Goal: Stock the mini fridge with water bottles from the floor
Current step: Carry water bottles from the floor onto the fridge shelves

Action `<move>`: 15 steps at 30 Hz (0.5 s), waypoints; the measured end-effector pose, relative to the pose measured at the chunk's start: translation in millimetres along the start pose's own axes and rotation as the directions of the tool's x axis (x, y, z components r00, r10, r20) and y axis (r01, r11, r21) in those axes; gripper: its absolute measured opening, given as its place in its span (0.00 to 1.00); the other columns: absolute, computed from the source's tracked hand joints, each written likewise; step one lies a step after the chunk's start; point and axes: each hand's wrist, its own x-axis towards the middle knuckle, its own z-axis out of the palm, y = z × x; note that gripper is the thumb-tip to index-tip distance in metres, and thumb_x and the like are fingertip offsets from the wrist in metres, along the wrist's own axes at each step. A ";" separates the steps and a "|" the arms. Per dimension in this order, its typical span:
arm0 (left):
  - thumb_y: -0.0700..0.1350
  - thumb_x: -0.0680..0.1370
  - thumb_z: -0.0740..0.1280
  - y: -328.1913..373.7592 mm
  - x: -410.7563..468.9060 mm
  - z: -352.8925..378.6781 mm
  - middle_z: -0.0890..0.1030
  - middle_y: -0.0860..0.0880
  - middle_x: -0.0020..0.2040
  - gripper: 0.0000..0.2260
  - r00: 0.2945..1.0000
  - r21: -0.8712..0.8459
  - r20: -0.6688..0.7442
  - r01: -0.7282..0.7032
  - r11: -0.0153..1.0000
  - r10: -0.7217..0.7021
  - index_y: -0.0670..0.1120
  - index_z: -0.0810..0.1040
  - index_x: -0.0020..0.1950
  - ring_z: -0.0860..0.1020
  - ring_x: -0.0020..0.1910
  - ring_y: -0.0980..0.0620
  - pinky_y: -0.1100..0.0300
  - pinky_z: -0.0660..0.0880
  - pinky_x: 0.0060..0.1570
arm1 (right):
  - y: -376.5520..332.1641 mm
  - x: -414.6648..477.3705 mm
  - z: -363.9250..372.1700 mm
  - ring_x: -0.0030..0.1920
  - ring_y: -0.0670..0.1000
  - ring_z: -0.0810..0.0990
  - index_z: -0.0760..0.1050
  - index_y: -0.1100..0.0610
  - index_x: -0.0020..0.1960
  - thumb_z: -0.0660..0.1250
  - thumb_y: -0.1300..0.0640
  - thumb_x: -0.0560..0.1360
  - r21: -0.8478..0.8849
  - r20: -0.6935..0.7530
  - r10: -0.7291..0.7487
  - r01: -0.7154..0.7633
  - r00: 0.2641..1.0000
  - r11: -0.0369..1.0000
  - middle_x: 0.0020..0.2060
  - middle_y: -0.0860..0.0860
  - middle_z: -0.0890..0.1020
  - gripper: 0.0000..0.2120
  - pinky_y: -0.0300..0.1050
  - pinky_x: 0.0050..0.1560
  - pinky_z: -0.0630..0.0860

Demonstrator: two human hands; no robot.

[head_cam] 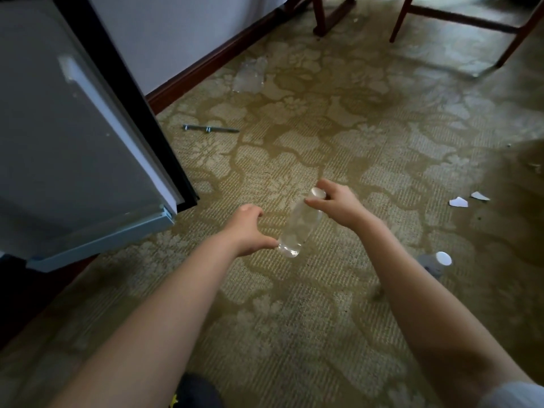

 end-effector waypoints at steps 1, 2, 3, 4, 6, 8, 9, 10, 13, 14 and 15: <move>0.51 0.69 0.75 -2.3 -5.4 -0.9 0.61 0.48 0.74 0.38 1.000 -0.038 -0.029 -0.006 0.999 0.005 0.45 0.62 0.74 0.64 0.71 0.48 0.52 0.65 0.67 | -16.7 -3.4 1.6 0.34 0.48 0.71 0.69 0.55 0.41 0.68 0.50 0.75 0.062 0.008 -0.046 0.045 0.999 0.997 0.35 0.49 0.74 0.11 0.45 0.36 0.67; 0.51 0.67 0.76 -6.0 -9.8 -1.0 0.60 0.49 0.75 0.41 0.999 -0.092 -0.040 0.000 0.996 -0.004 0.46 0.60 0.75 0.63 0.72 0.48 0.51 0.64 0.68 | -30.8 -7.0 3.5 0.32 0.48 0.69 0.69 0.55 0.40 0.69 0.52 0.75 0.145 0.014 -0.085 0.082 0.996 0.986 0.33 0.48 0.72 0.11 0.44 0.34 0.66; 0.51 0.66 0.78 -9.0 -14.5 -1.4 0.60 0.49 0.75 0.44 0.999 -0.156 -0.039 0.014 0.988 -0.020 0.47 0.58 0.75 0.63 0.72 0.47 0.49 0.64 0.68 | -44.2 -11.5 5.1 0.31 0.48 0.68 0.69 0.55 0.40 0.69 0.53 0.74 0.243 0.019 -0.120 0.112 0.993 0.964 0.32 0.48 0.71 0.10 0.43 0.32 0.65; 0.52 0.64 0.79 -12.6 -18.1 -1.3 0.61 0.49 0.75 0.46 0.999 -0.230 -0.024 0.035 0.973 -0.042 0.49 0.57 0.76 0.63 0.72 0.47 0.48 0.64 0.67 | -55.0 -15.6 6.5 0.30 0.48 0.69 0.70 0.55 0.40 0.69 0.53 0.73 0.338 0.025 -0.155 0.138 0.988 0.931 0.31 0.48 0.71 0.10 0.42 0.31 0.66; 0.50 0.61 0.80 -17.7 -25.7 -1.1 0.67 0.49 0.70 0.47 0.999 -0.404 0.016 0.054 0.913 -0.052 0.52 0.59 0.74 0.68 0.67 0.47 0.49 0.68 0.64 | -71.6 -23.6 11.5 0.29 0.48 0.69 0.70 0.54 0.38 0.68 0.53 0.71 0.490 0.060 -0.232 0.174 0.971 0.854 0.31 0.48 0.71 0.08 0.41 0.29 0.66; 0.46 0.60 0.81 -20.8 -32.3 -0.6 0.74 0.50 0.64 0.41 1.000 -0.529 0.030 0.019 0.848 -0.003 0.52 0.65 0.69 0.74 0.60 0.49 0.54 0.75 0.57 | -80.5 -30.4 18.3 0.28 0.46 0.69 0.69 0.55 0.38 0.66 0.55 0.70 0.619 0.106 -0.277 0.155 0.955 0.770 0.29 0.47 0.72 0.07 0.40 0.28 0.66; 0.45 0.61 0.80 -21.3 -36.1 0.0 0.77 0.49 0.61 0.37 0.999 -0.562 0.028 0.000 0.827 0.019 0.51 0.68 0.66 0.77 0.57 0.50 0.58 0.77 0.50 | -82.5 -33.7 20.8 0.27 0.45 0.69 0.68 0.55 0.38 0.65 0.56 0.70 0.668 0.125 -0.283 0.130 0.951 0.733 0.28 0.46 0.72 0.07 0.38 0.27 0.65; 0.43 0.62 0.79 -21.5 -40.3 1.3 0.79 0.48 0.57 0.33 0.999 -0.592 0.025 -0.010 0.806 0.031 0.50 0.70 0.64 0.78 0.54 0.51 0.61 0.76 0.45 | -82.1 -36.7 22.5 0.27 0.44 0.68 0.68 0.56 0.38 0.65 0.57 0.70 0.708 0.144 -0.282 0.100 0.949 0.699 0.28 0.45 0.72 0.06 0.37 0.27 0.64; 0.41 0.65 0.78 -19.1 -48.5 5.6 0.81 0.50 0.51 0.25 0.996 -0.657 0.078 0.020 0.753 0.041 0.51 0.73 0.58 0.79 0.48 0.55 0.63 0.75 0.40 | -75.0 -42.5 24.8 0.26 0.43 0.64 0.67 0.57 0.38 0.65 0.57 0.67 0.803 0.213 -0.269 -0.011 0.940 0.596 0.25 0.44 0.68 0.07 0.36 0.27 0.60; 0.41 0.66 0.77 -16.5 -49.5 6.8 0.82 0.51 0.50 0.22 0.991 -0.649 0.125 0.042 0.760 0.051 0.52 0.74 0.56 0.79 0.47 0.55 0.63 0.74 0.39 | -72.2 -43.9 25.1 0.26 0.43 0.63 0.68 0.57 0.38 0.68 0.55 0.65 0.824 0.245 -0.272 -0.053 0.931 0.564 0.25 0.44 0.67 0.10 0.37 0.27 0.59; 0.42 0.67 0.76 -13.8 -49.5 8.0 0.81 0.51 0.50 0.19 0.983 -0.629 0.172 0.058 0.775 0.066 0.52 0.74 0.55 0.79 0.46 0.56 0.64 0.73 0.37 | -70.2 -45.6 25.3 0.26 0.44 0.62 0.69 0.57 0.38 0.72 0.53 0.62 0.839 0.281 -0.282 -0.092 0.917 0.536 0.25 0.45 0.66 0.14 0.37 0.27 0.58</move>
